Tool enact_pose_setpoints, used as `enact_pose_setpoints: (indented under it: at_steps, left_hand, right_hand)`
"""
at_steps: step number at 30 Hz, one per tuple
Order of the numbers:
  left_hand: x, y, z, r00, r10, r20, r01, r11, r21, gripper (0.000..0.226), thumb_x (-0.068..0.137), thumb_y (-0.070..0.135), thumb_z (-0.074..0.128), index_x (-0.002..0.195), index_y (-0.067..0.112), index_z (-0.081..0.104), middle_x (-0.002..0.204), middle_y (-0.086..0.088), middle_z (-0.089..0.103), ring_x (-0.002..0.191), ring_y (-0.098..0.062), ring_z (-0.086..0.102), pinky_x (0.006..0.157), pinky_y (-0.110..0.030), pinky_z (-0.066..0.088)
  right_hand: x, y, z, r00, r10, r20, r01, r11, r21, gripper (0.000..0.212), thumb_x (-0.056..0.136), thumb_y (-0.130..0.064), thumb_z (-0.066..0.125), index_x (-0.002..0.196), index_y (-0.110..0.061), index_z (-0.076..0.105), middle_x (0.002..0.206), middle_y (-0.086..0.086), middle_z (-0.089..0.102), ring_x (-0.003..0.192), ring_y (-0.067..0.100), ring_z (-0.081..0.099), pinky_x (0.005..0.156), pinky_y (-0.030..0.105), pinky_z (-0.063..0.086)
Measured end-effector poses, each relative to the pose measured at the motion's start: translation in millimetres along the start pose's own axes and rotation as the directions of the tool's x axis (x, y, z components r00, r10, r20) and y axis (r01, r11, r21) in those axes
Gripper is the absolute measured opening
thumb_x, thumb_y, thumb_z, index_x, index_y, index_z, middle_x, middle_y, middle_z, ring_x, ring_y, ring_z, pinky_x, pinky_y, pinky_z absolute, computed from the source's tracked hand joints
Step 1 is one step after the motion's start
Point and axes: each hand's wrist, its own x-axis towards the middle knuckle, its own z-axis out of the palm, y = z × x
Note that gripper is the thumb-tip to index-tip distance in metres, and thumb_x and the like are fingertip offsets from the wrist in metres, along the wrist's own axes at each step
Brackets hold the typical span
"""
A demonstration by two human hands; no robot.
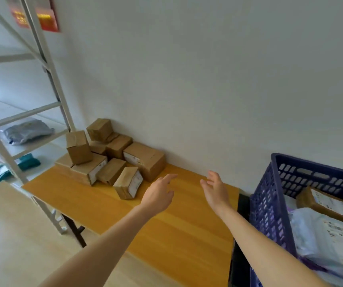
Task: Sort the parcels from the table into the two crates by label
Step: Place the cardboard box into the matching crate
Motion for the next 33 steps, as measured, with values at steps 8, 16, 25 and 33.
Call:
enact_pose_setpoints:
  at_steps: [8, 16, 25, 33]
  left_hand:
    - [-8.7, -81.5, -16.8, 0.984, -0.179, 0.017, 0.18, 0.982, -0.064, 0.051, 0.098, 0.015, 0.048, 0.145, 0.031, 0.035, 0.14, -0.006, 0.048, 0.09, -0.02, 0.06, 0.071, -0.044, 0.057]
    - [23.4, -152.2, -17.7, 0.952, -0.306, 0.017, 0.307, 0.952, -0.006, 0.052, 0.097, 0.015, 0.047, 0.144, 0.033, 0.037, 0.135, -0.003, 0.051, 0.089, -0.016, 0.056, 0.059, -0.025, 0.048]
    - [92.9, -217.6, -17.9, 0.899, -0.433, 0.067, 0.426, 0.9, 0.093, 0.049, 0.098, 0.018, 0.047, 0.145, 0.03, 0.037, 0.136, -0.008, 0.042, 0.071, -0.015, 0.052, 0.048, -0.023, 0.038]
    - [145.9, -246.5, -2.8, 0.859, -0.5, 0.112, 0.488, 0.865, 0.116, 0.048, 0.098, 0.041, 0.045, 0.145, 0.032, 0.036, 0.143, -0.008, 0.038, 0.123, -0.029, 0.045, 0.093, -0.044, 0.049]
  right_hand:
    - [2.0, -1.9, 84.2, 0.991, 0.076, 0.108, -0.079, 0.997, 0.019, 0.045, 0.098, -0.025, 0.052, 0.14, -0.013, 0.042, 0.137, 0.01, 0.05, 0.123, 0.021, 0.051, 0.101, 0.035, 0.043]
    - [40.8, 11.1, 153.2, 0.961, 0.159, 0.228, -0.167, 0.986, 0.016, 0.043, 0.099, -0.028, 0.05, 0.14, -0.015, 0.043, 0.138, 0.008, 0.05, 0.123, 0.021, 0.05, 0.097, 0.033, 0.044]
    - [86.9, 35.5, 231.2, 0.868, 0.338, 0.364, -0.381, 0.923, 0.049, 0.043, 0.1, -0.028, 0.049, 0.141, -0.015, 0.042, 0.139, 0.007, 0.049, 0.123, 0.022, 0.049, 0.094, 0.033, 0.043]
    - [133.6, 44.8, 274.1, 0.756, 0.468, 0.459, -0.545, 0.837, 0.044, 0.049, 0.097, -0.019, 0.055, 0.143, -0.013, 0.04, 0.138, 0.006, 0.05, 0.123, 0.022, 0.05, 0.093, 0.03, 0.042]
